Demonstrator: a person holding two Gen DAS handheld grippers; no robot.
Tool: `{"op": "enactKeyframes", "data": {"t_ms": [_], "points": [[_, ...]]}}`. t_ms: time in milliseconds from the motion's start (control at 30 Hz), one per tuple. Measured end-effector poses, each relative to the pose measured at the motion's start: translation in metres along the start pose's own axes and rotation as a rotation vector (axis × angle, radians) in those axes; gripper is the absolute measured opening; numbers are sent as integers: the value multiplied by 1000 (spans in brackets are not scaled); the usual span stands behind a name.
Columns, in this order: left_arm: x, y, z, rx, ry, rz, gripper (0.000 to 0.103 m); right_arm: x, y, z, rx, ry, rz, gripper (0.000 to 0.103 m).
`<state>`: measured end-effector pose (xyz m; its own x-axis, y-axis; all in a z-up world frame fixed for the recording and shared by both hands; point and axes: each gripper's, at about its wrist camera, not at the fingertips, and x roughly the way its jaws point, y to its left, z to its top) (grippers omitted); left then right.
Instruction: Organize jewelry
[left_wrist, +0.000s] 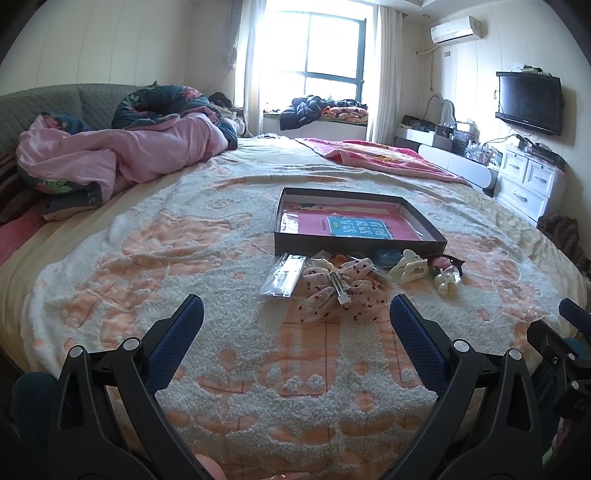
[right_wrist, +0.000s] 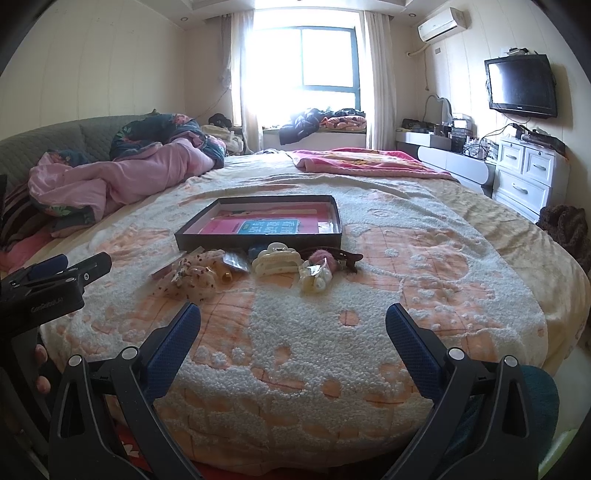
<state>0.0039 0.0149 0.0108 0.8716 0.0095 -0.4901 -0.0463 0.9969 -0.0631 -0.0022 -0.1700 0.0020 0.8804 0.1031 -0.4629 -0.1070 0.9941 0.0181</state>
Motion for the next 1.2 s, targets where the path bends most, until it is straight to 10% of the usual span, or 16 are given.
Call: {"op": "enactKeyframes", "data": {"t_ms": [1200], "points": [[75, 40, 12, -24, 158, -15, 93, 90, 28, 40, -93, 128, 83, 97]]}}
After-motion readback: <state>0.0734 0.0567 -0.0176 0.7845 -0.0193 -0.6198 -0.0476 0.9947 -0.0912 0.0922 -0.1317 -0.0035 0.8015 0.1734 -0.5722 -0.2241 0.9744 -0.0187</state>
